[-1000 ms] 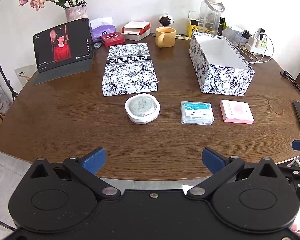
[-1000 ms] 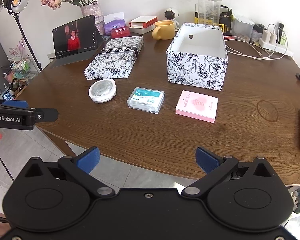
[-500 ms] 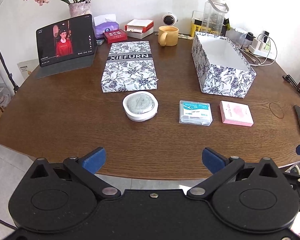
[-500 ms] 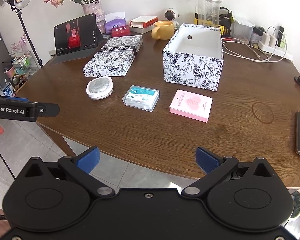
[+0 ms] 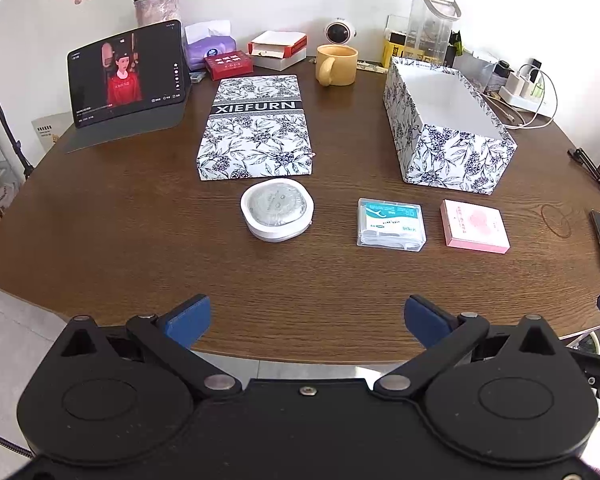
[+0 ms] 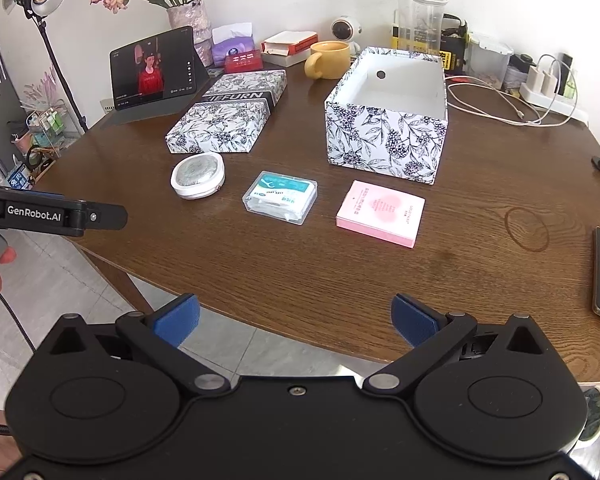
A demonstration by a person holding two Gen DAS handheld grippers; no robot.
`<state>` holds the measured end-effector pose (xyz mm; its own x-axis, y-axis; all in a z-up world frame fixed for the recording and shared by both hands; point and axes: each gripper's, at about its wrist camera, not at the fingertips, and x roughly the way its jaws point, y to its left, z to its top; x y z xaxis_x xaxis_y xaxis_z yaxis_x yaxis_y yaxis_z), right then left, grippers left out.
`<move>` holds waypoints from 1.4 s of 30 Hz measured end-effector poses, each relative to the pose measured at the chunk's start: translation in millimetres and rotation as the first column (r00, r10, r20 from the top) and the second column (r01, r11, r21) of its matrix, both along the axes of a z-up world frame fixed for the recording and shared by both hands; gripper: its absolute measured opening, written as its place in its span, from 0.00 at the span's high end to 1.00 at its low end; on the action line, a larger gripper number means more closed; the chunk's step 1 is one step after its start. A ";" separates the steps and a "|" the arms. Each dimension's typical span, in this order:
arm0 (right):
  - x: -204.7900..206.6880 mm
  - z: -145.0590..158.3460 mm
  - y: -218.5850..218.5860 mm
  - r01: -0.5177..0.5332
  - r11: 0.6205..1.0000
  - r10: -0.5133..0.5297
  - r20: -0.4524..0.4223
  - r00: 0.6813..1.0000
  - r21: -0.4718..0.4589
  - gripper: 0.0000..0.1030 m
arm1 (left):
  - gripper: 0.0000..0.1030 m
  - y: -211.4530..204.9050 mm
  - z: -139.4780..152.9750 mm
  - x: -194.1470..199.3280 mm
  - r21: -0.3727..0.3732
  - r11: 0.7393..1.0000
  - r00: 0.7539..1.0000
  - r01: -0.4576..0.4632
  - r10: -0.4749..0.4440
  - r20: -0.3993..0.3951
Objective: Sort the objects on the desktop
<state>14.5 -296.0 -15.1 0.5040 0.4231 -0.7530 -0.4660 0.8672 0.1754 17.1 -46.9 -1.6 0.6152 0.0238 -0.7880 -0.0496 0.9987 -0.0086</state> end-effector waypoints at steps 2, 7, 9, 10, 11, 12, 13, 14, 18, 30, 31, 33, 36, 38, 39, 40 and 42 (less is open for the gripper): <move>7.7 -0.6 5.4 0.000 1.000 0.000 -0.003 1.000 -0.002 0.00 | 0.00 -1.3 -2.3 4.9 0.005 1.000 1.000 0.010 -0.010 -0.005; 26.8 -2.1 18.9 -0.001 1.000 0.001 -0.009 1.000 -0.007 0.00 | 0.00 0.0 -9.8 24.9 0.015 0.999 0.999 0.035 -0.035 -0.022; 34.5 -2.7 24.2 -0.002 1.000 0.001 -0.012 1.000 -0.009 0.00 | 0.00 3.6 -12.6 35.4 0.020 0.999 0.998 0.048 -0.047 -0.030; 38.3 -3.0 26.9 -0.002 1.000 0.002 -0.013 1.000 -0.010 0.00 | 0.00 5.4 -14.0 40.7 0.023 0.998 0.998 0.054 -0.054 -0.035; 42.1 -3.3 29.6 -0.002 1.000 0.002 -0.015 1.000 -0.011 0.00 | 0.00 7.2 -15.4 46.0 0.026 0.998 0.997 0.061 -0.060 -0.039; 45.9 -3.6 32.3 -0.002 1.000 0.002 -0.016 1.000 -0.012 0.00 | 0.00 9.0 -16.8 51.2 0.028 0.997 0.997 0.067 -0.066 -0.043; 50.4 -4.1 36.9 -0.003 1.000 0.003 -0.018 1.000 -0.015 0.00 | 0.00 10.8 -18.2 56.5 0.031 0.997 0.996 0.074 -0.072 -0.047; 52.0 -4.2 41.5 -0.006 1.000 0.005 -0.017 1.000 -0.018 0.00 | 0.00 12.6 -19.6 61.8 0.034 0.996 0.996 0.080 -0.079 -0.052; 67.3 1.7 59.2 -0.018 0.999 0.019 0.015 1.000 -0.036 0.00 | 0.00 18.8 -31.1 86.9 0.040 0.987 0.984 0.157 -0.153 -0.095; 98.8 -4.7 88.2 0.024 0.997 -0.025 -0.011 1.000 -0.072 0.00 | 0.00 36.8 -69.1 164.7 0.033 0.913 0.890 0.408 -0.389 -0.239; 100.7 -5.4 90.1 0.029 0.997 -0.030 -0.014 0.999 -0.075 0.00 | 0.00 38.3 -72.3 171.1 0.031 0.904 0.878 0.427 -0.407 -0.251; 104.5 -6.9 93.8 0.038 0.996 -0.040 -0.021 0.999 -0.080 0.00 | 0.00 41.3 -78.6 184.1 0.025 0.884 0.854 0.466 -0.442 -0.274; 110.2 -9.1 99.5 0.053 0.995 -0.056 -0.030 0.998 -0.089 0.00 | 0.00 40.4 -92.4 197.9 0.027 0.843 0.807 0.538 -0.505 -0.305; 114.0 -10.6 103.2 0.063 0.994 -0.067 -0.036 0.997 -0.095 0.00 | 0.00 34.0 -101.8 204.1 0.053 0.816 0.784 0.576 -0.532 -0.321; 115.9 -11.4 105.1 0.068 0.993 -0.072 -0.039 0.997 -0.098 0.00 | 0.00 31.8 -105.9 206.9 0.057 0.805 0.772 0.591 -0.544 -0.328; 117.8 -12.1 106.9 0.072 0.992 -0.077 -0.042 0.996 -0.100 0.00 | 0.00 30.5 -109.3 209.2 0.050 0.795 0.761 0.604 -0.557 -0.334; 121.6 -13.6 110.7 0.082 0.991 -0.088 -0.048 0.995 -0.106 0.00 | 0.00 27.6 -115.9 213.0 0.049 0.785 0.747 0.617 -0.566 -0.348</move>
<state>136.1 -185.4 -28.7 0.4932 0.2984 -0.8172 -0.3824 0.9181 0.1044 230.1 -19.3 -117.4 0.2811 -0.1317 -0.9506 0.5773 0.8145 0.0579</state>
